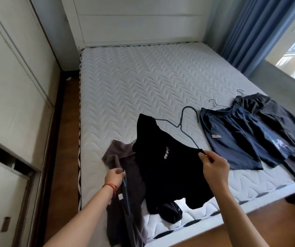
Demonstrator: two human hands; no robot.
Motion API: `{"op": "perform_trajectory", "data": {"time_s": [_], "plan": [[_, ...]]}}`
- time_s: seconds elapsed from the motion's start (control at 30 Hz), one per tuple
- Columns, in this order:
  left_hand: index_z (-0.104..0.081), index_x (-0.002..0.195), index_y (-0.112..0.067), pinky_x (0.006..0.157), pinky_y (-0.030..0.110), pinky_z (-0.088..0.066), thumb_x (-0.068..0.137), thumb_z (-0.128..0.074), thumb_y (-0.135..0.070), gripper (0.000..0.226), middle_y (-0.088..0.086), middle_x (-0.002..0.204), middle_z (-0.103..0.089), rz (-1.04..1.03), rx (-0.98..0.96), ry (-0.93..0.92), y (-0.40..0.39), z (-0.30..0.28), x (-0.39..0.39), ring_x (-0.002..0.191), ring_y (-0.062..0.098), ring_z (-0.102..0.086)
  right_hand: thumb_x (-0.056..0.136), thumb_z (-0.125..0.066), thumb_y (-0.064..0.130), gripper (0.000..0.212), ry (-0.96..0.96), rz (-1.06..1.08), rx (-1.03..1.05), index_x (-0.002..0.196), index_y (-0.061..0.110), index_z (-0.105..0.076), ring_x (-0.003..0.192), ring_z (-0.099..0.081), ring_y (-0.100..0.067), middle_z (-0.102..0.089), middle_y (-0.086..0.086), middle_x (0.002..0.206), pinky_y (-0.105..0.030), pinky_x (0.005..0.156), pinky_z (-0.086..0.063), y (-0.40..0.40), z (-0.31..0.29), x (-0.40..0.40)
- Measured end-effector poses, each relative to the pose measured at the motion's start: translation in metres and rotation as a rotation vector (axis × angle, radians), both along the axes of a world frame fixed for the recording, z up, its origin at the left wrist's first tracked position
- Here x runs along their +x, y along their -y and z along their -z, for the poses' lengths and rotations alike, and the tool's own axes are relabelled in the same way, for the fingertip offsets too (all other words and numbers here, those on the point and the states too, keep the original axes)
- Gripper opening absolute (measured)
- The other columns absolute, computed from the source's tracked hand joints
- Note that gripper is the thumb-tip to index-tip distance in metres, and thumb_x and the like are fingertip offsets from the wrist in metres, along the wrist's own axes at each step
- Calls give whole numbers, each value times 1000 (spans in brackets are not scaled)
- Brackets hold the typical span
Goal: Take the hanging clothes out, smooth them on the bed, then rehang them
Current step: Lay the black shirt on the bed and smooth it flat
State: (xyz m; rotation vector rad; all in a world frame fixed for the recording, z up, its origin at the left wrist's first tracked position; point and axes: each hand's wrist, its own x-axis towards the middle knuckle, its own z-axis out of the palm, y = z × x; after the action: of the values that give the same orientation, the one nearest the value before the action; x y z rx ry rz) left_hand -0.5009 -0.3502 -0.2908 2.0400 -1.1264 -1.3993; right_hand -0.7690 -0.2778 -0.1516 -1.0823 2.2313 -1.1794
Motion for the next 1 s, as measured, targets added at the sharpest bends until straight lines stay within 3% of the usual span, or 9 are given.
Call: {"op": "perform_trajectory", "data": {"time_s": [0.17, 0.3, 0.4, 0.47, 0.53, 0.6, 0.7, 0.9, 1.0], "plan": [[-53, 125, -3, 97, 28, -39, 84, -59, -6, 41, 16, 125, -59, 198, -369, 56, 45, -96, -37, 119, 29, -54, 84, -63, 9, 12, -99, -15, -52, 90, 1, -72, 69, -54, -13, -62, -2, 70, -5, 60, -35, -3, -31, -19], [-50, 129, -5, 106, 30, -32, 84, -60, -4, 46, 16, 134, -52, 396, -686, 106, 83, -158, -53, 126, 28, -48, 83, -65, 7, 12, -157, -11, -92, 91, 2, -73, 74, -59, -14, -64, 0, 74, 6, 64, -34, -7, -59, -33], [-57, 124, -8, 107, 33, -33, 84, -61, -7, 40, 15, 132, -55, 589, -846, 211, 101, -195, -67, 125, 29, -49, 82, -66, 9, 13, -166, 7, -119, 93, 3, -73, 79, -61, -14, -66, 0, 78, 5, 67, -36, -13, -82, -45], [-64, 114, -10, 103, 36, -39, 83, -56, -19, 32, 12, 124, -62, 695, -874, 254, 103, -219, -77, 119, 28, -55, 82, -67, 8, 15, -179, 40, -165, 94, 2, -73, 80, -61, -15, -66, 0, 81, 4, 67, -37, -20, -102, -53], [-69, 103, -10, 93, 36, -45, 77, -46, -34, 42, 12, 110, -70, 775, -889, 246, 100, -241, -88, 107, 28, -62, 81, -67, 6, 16, -217, 80, -214, 95, 1, -72, 80, -60, -15, -66, 1, 84, 7, 66, -36, -30, -124, -62], [-71, 94, -7, 83, 31, -46, 75, -42, -40, 48, 16, 97, -73, 797, -937, 189, 97, -263, -100, 95, 29, -67, 81, -68, 6, 17, -288, 114, -251, 96, 1, -73, 81, -60, -14, -66, 1, 87, 7, 66, -34, -41, -147, -73], [-72, 92, -2, 73, 18, -38, 82, -55, -25, 30, 17, 92, -73, 785, -1015, 72, 88, -298, -121, 89, 26, -67, 81, -68, 10, 16, -391, 174, -283, 95, 4, -74, 85, -63, -17, -72, -7, 91, -2, 66, -37, -61, -180, -93], [-72, 93, -4, 71, 9, -37, 84, -63, -14, 17, 12, 94, -73, 761, -1185, -78, 50, -366, -165, 87, 15, -63, 84, -64, 13, 18, -472, 283, -349, 98, 8, -73, 91, -61, -14, -73, -11, 99, -21, 82, -38, -108, -245, -130], [-73, 91, -3, 69, 0, -34, 82, -65, -15, 17, 13, 94, -74, 771, -1282, -98, 25, -396, -189, 88, 13, -62, 85, -61, 13, 18, -545, 310, -383, 100, 8, -72, 91, -56, -11, -72, -11, 101, -20, 84, -36, -135, -273, -147]]}}
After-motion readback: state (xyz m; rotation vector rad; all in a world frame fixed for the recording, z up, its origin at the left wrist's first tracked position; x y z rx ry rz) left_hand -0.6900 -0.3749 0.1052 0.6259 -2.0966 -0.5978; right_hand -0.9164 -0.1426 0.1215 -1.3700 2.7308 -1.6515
